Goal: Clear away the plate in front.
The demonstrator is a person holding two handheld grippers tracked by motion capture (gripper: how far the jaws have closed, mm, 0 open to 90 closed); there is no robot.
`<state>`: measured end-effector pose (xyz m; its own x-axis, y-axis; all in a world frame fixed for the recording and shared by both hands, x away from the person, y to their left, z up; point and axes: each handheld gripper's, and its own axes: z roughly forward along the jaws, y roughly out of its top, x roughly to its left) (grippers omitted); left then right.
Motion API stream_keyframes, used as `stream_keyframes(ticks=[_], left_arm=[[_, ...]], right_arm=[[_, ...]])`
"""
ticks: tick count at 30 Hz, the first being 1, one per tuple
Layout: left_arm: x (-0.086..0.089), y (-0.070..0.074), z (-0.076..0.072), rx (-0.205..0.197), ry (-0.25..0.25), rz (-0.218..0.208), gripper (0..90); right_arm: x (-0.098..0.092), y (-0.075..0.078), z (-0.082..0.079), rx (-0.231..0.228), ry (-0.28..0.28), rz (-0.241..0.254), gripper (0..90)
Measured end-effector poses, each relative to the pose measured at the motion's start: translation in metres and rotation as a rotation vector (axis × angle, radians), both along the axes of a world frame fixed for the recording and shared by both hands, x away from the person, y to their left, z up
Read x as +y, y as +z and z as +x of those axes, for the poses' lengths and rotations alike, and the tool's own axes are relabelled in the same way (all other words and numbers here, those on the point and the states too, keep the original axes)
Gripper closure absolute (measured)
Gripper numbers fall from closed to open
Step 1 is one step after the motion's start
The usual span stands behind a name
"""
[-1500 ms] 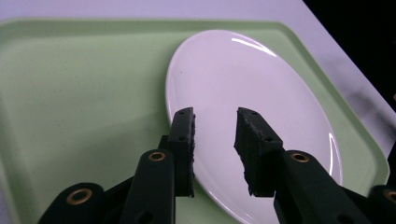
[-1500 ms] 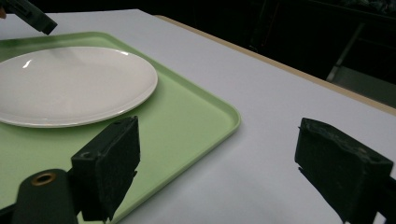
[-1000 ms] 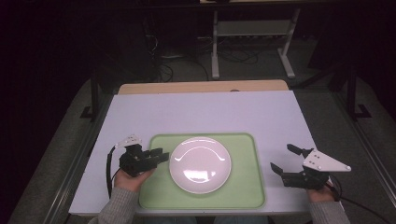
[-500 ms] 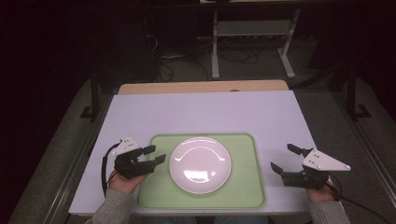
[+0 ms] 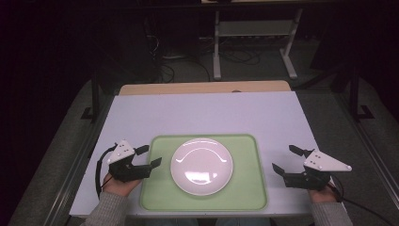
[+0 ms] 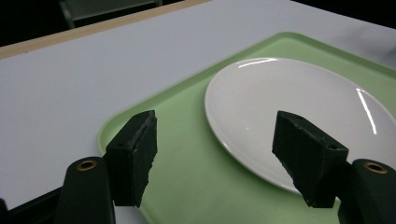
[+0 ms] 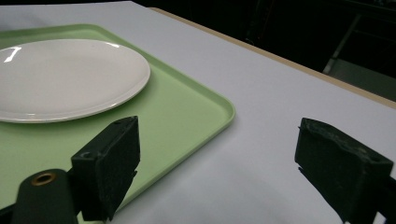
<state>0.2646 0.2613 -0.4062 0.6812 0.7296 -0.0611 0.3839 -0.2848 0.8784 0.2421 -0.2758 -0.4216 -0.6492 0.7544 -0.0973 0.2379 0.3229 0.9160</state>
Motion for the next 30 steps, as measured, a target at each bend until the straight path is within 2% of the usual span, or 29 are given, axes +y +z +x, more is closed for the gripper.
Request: stream_keyframes(ticks=[2, 10, 14, 18, 24, 30], left_arm=[[0.001, -0.001, -0.001, -0.023, 0.002, 0.018, 28.5], [0.001, -0.004, -0.006, -0.069, -0.003, 0.067, 25.4], [-0.001, -0.007, -0.006, -0.058, -0.009, 0.085, 24.3], [-0.001, -0.009, -0.005, -0.051, -0.014, 0.077, 23.9], [-0.002, -0.010, -0.003, -0.066, -0.014, 0.098, 23.8], [-0.002, -0.009, -0.003, -0.074, -0.019, 0.088, 24.0]], right_arm=[[0.000, 0.000, 0.000, 0.001, -0.001, 0.001, 13.2], [-0.001, 0.000, 0.001, 0.010, -0.009, 0.002, 13.2], [-0.001, 0.000, 0.001, 0.011, -0.006, 0.003, 13.2], [0.000, -0.001, 0.001, 0.013, -0.003, -0.002, 13.2], [0.000, -0.001, 0.001, 0.016, -0.003, -0.008, 13.2], [0.000, -0.001, 0.000, 0.018, -0.003, -0.007, 13.2]])
